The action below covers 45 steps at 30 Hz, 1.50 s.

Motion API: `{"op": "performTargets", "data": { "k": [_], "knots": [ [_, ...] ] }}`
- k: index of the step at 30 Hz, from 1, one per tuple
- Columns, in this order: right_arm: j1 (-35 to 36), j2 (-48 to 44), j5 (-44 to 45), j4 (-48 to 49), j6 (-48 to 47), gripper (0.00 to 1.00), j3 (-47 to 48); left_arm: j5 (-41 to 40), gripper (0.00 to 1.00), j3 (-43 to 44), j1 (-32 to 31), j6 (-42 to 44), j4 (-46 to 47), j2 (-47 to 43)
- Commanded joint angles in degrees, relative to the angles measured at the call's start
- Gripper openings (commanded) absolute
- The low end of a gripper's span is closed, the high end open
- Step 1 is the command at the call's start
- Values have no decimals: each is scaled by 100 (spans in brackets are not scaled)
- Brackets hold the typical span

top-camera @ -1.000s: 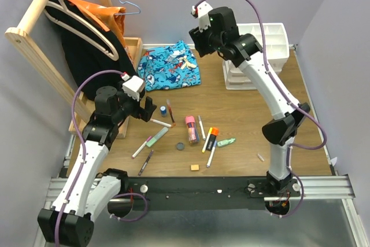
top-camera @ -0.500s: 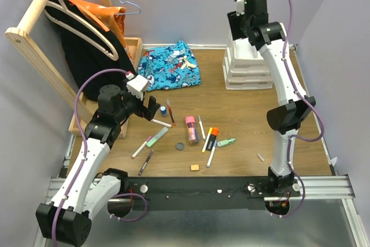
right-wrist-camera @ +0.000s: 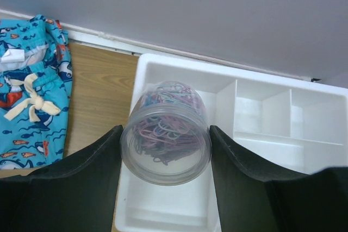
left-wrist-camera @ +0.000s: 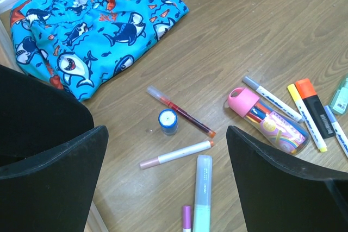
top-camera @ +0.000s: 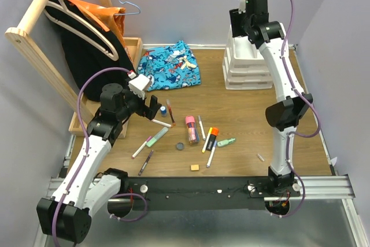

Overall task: Sort the stationery into containers
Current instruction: Place the stationery in the storage box.

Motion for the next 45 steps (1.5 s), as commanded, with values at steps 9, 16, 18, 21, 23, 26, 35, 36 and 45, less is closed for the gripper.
{"op": "performTargets", "data": {
  "k": [9,16,18,21,23,26,35,36,45],
  "knots": [
    [-431,452,-446,110,507,4,119,33,99,240,-30,-99,145,324],
    [-484,672,-560,49,534,6,136,7,99,328,-30,-134,250,535],
    [-493,698,-560,22,560,7,136,24,99,337,-30,-152,259,562],
    [-502,734,-516,40,577,24,119,33,99,337,-39,-161,286,614],
    [-511,760,-420,92,604,39,127,33,99,337,-39,-169,294,641],
    [-519,795,-384,145,630,63,206,50,99,346,-57,-187,312,676],
    [-519,567,-227,294,665,82,242,59,99,319,-83,-213,426,702],
    [-519,497,-200,295,657,82,216,68,99,310,-92,-231,452,702],
    [-230,-636,-366,137,507,82,-757,-397,99,302,-145,-371,357,632]
  ]
}}
